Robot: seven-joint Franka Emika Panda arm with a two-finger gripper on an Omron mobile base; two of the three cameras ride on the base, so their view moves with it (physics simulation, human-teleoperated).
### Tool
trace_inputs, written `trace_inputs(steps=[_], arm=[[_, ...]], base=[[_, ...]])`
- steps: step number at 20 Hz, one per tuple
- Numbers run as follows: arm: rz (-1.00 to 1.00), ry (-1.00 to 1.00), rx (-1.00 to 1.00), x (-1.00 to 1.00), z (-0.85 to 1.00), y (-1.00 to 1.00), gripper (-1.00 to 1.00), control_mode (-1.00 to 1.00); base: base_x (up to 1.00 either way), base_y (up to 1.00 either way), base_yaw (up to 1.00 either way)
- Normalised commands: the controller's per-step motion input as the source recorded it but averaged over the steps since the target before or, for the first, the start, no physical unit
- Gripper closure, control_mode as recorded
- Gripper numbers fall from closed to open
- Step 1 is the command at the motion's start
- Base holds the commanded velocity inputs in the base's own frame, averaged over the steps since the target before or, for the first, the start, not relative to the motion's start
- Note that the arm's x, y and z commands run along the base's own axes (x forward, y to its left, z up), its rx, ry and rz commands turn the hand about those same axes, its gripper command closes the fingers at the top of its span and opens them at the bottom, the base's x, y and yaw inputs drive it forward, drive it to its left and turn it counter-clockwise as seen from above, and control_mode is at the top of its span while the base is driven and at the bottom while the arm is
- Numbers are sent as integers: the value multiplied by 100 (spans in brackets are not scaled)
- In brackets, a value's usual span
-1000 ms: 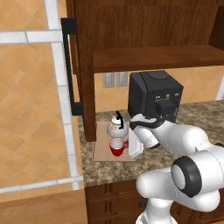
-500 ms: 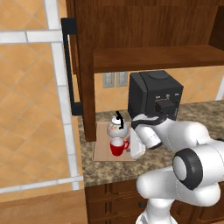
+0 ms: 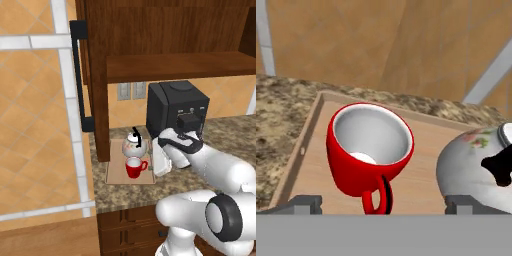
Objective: Pick the kettle from the counter and place it on the tray. Then pick the mug from the cabinet and place it on the tray. Then close the cabinet doors.
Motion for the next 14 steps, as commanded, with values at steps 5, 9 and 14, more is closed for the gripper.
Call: trace_inputs(steps=[5,9,14], arm=[[-6,1,0,-39,75,0,-100,-100],[-3,0,0,-60,70,0,-100,-100],[0,-6,-1,-63,70,2,-100,-100]], base=[[0,0,0],[0,0,0],[0,0,0]])
